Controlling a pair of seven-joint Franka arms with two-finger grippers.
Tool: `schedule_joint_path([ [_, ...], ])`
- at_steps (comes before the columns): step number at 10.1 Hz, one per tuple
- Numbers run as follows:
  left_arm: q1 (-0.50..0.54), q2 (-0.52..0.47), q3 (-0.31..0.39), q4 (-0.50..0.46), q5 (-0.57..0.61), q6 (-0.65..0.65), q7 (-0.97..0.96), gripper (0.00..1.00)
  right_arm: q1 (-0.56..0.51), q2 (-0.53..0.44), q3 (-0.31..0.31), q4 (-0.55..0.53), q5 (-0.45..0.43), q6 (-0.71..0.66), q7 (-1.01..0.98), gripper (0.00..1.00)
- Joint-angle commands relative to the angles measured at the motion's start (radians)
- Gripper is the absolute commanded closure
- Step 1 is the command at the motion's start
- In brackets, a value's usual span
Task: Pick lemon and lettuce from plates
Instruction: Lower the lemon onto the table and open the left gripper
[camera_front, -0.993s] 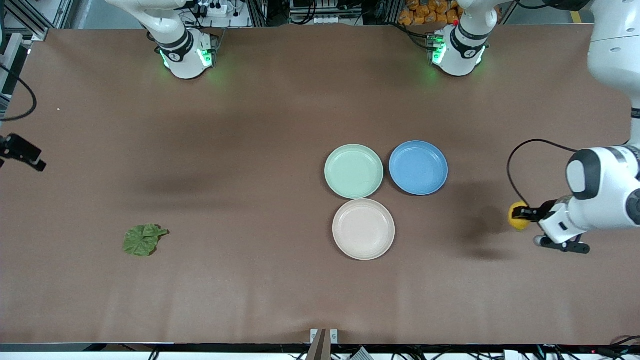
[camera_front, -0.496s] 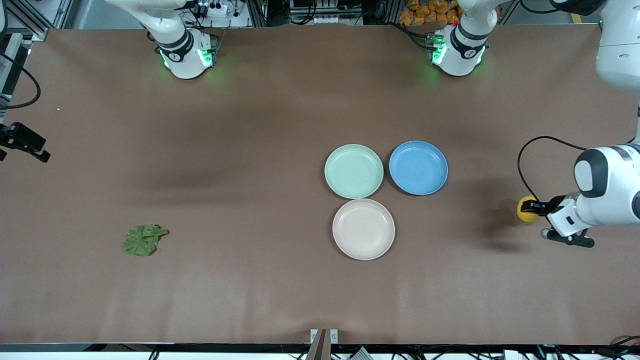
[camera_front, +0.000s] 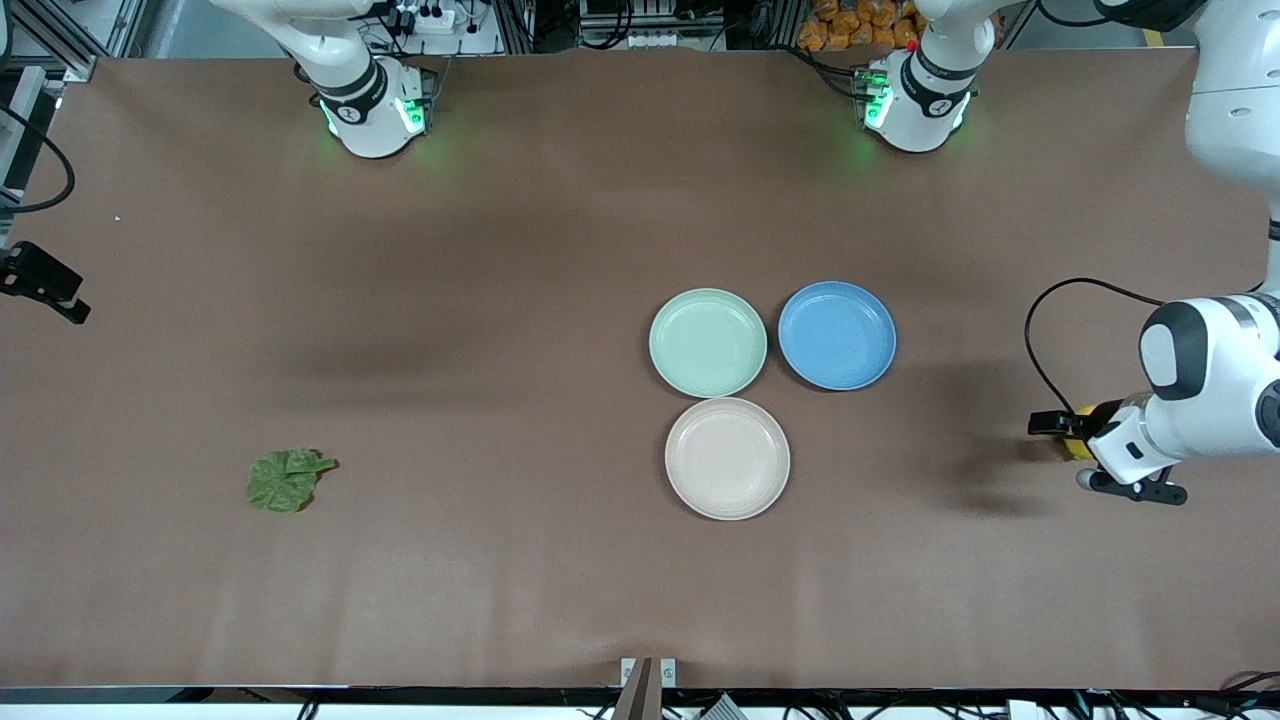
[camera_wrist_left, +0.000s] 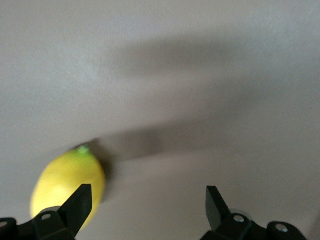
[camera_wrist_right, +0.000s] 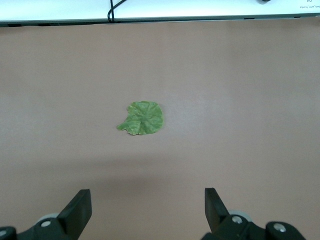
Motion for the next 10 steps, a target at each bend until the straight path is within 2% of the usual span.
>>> schedule_joint_path([
  [1,-0.010,-0.022,-0.031,-0.002,-0.004,-0.001,-0.080,0.00,-0.017,-0.014,0.022,-0.002,-0.018,-0.007,-0.003,0.00],
  [3,-0.031,-0.046,-0.049,-0.006,-0.015,0.051,-0.206,0.00,-0.017,-0.013,0.038,0.002,-0.017,-0.003,0.001,0.00],
  [7,-0.057,-0.047,-0.131,-0.002,-0.016,0.054,-0.409,0.00,-0.016,-0.009,0.076,0.062,-0.007,-0.077,0.063,0.00],
  [10,-0.067,-0.048,-0.194,-0.003,0.000,0.045,-0.532,0.00,-0.014,-0.013,0.079,0.067,-0.007,-0.108,0.063,0.00],
])
